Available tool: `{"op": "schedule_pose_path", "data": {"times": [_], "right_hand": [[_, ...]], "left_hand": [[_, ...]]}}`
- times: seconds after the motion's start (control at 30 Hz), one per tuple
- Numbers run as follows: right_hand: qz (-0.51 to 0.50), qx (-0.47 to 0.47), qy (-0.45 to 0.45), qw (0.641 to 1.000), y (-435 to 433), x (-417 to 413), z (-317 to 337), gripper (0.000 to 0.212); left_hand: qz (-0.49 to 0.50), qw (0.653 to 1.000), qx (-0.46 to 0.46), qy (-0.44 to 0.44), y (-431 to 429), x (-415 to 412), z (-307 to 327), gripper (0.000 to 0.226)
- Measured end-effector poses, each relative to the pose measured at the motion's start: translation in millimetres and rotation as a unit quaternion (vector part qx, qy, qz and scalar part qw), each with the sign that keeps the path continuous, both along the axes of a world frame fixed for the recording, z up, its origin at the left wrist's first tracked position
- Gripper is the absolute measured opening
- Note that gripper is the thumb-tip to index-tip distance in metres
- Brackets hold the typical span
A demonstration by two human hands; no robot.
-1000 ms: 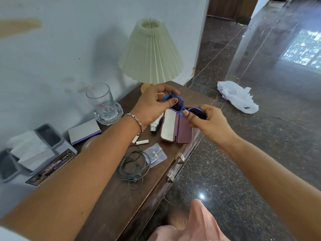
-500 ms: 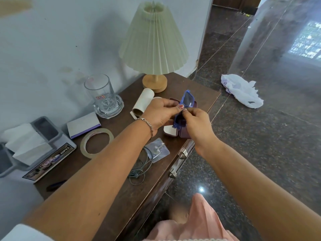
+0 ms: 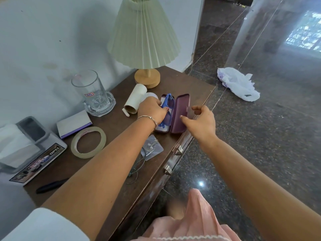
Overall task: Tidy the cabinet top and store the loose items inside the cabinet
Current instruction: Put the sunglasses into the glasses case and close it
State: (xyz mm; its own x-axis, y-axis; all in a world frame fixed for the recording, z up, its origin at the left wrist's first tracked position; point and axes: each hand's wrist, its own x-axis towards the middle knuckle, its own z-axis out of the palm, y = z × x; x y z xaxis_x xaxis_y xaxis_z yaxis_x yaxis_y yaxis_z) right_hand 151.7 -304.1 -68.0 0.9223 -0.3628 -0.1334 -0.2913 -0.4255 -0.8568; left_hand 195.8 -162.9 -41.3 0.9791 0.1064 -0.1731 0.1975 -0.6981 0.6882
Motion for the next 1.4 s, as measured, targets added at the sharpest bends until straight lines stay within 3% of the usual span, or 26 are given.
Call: {"op": "schedule_pose_path", "data": {"times": [0.1,0.27,0.43,0.67,0.83,1.1,1.23,1.4], "right_hand": [[0.007,0.013,0.003,1.0,3,0,-3,0.049],[0.005,0.035,0.005,0.999,3,2,-3,0.04],[0.005,0.033,-0.009,0.999,3,1,0,0.04],[0.008,0.003,-0.042,0.999,-4,2,6,0.037],[0.012,-0.001,-0.047,0.999,-4,2,7,0.039],[0.001,0.024,-0.027,0.999,-1,0,8,0.031],[0.0,0.035,-0.027,0.999,3,-1,10,0.018],[-0.004,0.052,-0.023,0.998,7,-1,8,0.023]], "left_hand": [[0.012,1.0,0.012,-0.008,-1,2,-6,0.039],[0.007,0.998,0.039,-0.045,-1,2,-8,0.023],[0.021,0.999,-0.01,-0.028,-6,3,-9,0.036],[0.037,0.999,-0.033,-0.016,-1,7,-10,0.025],[0.023,0.999,-0.01,-0.024,-4,4,-12,0.028],[-0.017,0.99,0.102,-0.096,5,-6,-10,0.02],[-0.011,0.991,0.093,-0.096,15,-9,-7,0.024],[-0.03,0.994,0.079,-0.069,16,-9,-8,0.024]]}}
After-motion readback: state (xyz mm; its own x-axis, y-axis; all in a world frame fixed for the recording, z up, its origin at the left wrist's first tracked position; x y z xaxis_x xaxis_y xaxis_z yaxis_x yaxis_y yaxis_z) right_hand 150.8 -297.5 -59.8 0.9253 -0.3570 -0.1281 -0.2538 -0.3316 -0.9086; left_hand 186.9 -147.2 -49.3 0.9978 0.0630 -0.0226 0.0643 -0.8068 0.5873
